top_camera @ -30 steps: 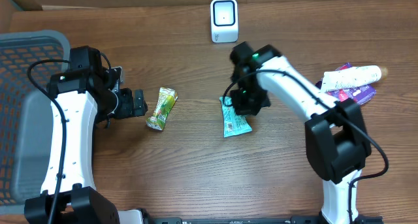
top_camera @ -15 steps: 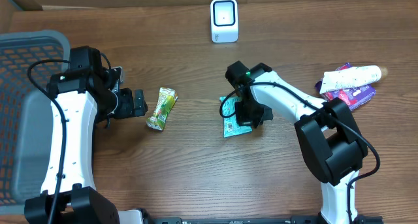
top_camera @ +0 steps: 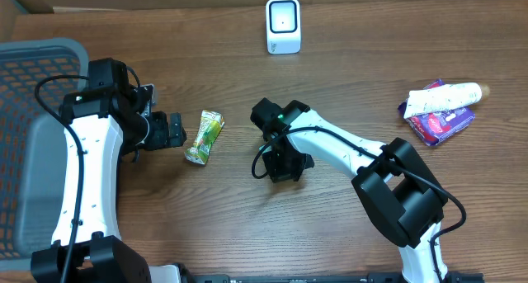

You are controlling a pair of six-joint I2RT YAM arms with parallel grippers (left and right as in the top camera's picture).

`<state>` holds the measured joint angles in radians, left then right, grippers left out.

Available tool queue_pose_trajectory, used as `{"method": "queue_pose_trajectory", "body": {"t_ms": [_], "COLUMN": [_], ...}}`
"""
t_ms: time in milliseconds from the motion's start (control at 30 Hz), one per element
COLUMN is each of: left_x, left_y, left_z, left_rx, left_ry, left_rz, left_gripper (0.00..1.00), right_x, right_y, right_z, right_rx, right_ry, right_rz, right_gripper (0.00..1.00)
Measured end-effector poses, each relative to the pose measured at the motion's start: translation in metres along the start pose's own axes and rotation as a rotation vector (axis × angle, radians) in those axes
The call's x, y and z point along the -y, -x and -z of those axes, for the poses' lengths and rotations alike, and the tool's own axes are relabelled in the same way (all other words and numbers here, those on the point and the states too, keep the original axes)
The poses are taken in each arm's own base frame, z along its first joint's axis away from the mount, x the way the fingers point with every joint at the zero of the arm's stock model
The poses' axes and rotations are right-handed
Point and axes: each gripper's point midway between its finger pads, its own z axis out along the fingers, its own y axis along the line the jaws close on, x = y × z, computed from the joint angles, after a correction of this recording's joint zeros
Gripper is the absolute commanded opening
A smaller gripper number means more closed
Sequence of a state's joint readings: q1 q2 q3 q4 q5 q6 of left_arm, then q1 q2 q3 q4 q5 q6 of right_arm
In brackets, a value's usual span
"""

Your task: Scan the item barcode

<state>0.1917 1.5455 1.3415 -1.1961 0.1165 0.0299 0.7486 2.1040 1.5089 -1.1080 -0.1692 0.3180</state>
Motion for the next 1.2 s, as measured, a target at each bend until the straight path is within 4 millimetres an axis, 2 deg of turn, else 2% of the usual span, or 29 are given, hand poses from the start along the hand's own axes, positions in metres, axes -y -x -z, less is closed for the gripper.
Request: {"method": "queue_pose_trajectory", "body": {"t_ms": [133,300,333,400,467,567,700,800,900,1200], "left_x": [0.000,0.000,0.000,0.000,0.000,0.000,0.000,0.000,0.000,0.000], "left_y": [0.000,0.000,0.000,0.000,0.000,0.000,0.000,0.000,0.000,0.000], "left_z": [0.000,0.000,0.000,0.000,0.000,0.000,0.000,0.000,0.000,0.000], "left_rx": [0.000,0.000,0.000,0.000,0.000,0.000,0.000,0.000,0.000,0.000], "left_ry": [0.000,0.000,0.000,0.000,0.000,0.000,0.000,0.000,0.000,0.000], "left_rz": [0.000,0.000,0.000,0.000,0.000,0.000,0.000,0.000,0.000,0.000], "left_gripper": [1.00,1.00,1.00,1.00,0.99,1.00,1.00,1.00,0.99,1.00], "right_x": [-0.004,-0.012,-0.012,-0.006,0.006,0.040,0.090,0.119,0.126,0.092], "right_y": [0.011,0.043,0.051,0.065,0.073,0.077,0.086,0.081,0.074,0.065], "right_z": [0.010,0.045,0.054,0.071,0.081,0.088,0.098,0.095,0.085,0.048], "right_rx": [0.030,0.131,0.156,0.198,0.220,0.203,0.206,0.196,0.175,0.155], "right_ry": [0.022,0.084,0.096,0.113,0.120,0.135,0.248,0.341,0.392,0.499], "right_rz": [0.001,0.010,0.008,-0.020,-0.044,-0.140,-0.217,-0.230,-0.223,-0.139], "right_gripper": [0.05,0.12,0.18,0.41,0.54,0.59,0.64,0.66,0.68,0.69]}}
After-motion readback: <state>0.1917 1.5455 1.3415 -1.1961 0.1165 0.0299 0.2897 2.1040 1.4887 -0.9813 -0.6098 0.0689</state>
